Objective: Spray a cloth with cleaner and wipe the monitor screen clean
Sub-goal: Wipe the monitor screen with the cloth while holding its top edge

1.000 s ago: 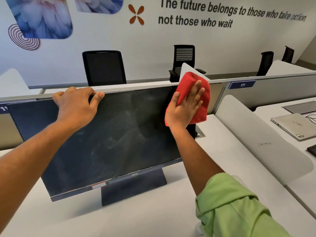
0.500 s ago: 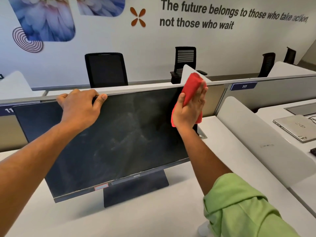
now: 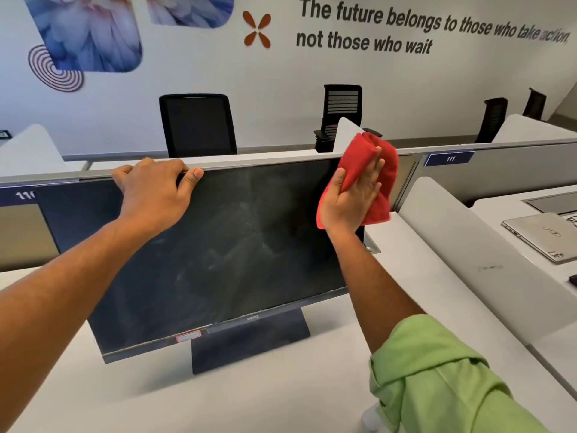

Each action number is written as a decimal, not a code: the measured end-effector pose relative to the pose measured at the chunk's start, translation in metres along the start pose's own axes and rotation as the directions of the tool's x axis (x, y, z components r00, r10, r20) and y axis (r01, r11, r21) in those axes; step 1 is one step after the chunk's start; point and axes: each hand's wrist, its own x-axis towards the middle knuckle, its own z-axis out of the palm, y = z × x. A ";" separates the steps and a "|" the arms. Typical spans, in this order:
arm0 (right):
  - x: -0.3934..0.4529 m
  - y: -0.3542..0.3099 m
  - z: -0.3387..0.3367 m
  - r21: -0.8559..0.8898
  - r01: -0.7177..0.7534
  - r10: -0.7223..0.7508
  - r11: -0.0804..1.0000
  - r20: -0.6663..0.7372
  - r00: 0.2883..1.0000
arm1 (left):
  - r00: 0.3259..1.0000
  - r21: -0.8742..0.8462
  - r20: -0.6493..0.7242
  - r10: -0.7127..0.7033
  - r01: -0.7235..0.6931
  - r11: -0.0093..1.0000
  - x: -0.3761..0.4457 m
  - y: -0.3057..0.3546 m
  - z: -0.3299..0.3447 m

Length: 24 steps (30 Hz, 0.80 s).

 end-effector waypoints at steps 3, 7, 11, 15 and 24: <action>-0.017 -0.013 0.006 -0.061 0.107 -0.107 0.992 0.011 0.994 | 1.000 -0.002 -0.002 -0.004 0.004 1.000 0.002 -0.004 0.001; -0.069 -0.031 0.019 -0.170 0.518 -0.476 0.839 0.234 0.848 | 1.000 -0.002 -0.011 0.002 -0.002 1.000 0.001 -0.004 0.003; -0.084 -0.034 0.017 -0.139 0.711 -0.631 0.689 0.368 0.683 | 1.000 -0.011 -0.011 0.010 -0.010 1.000 -0.001 -0.009 0.001; -0.055 -0.017 0.010 -0.133 0.509 -0.482 0.850 0.191 0.855 | 1.000 -0.013 -0.018 0.014 -0.014 1.000 -0.003 -0.010 -0.002; -0.065 0.006 0.008 -0.163 0.341 -0.314 0.926 0.168 0.934 | 1.000 -0.057 -0.014 0.004 -0.005 0.998 0.001 -0.014 0.001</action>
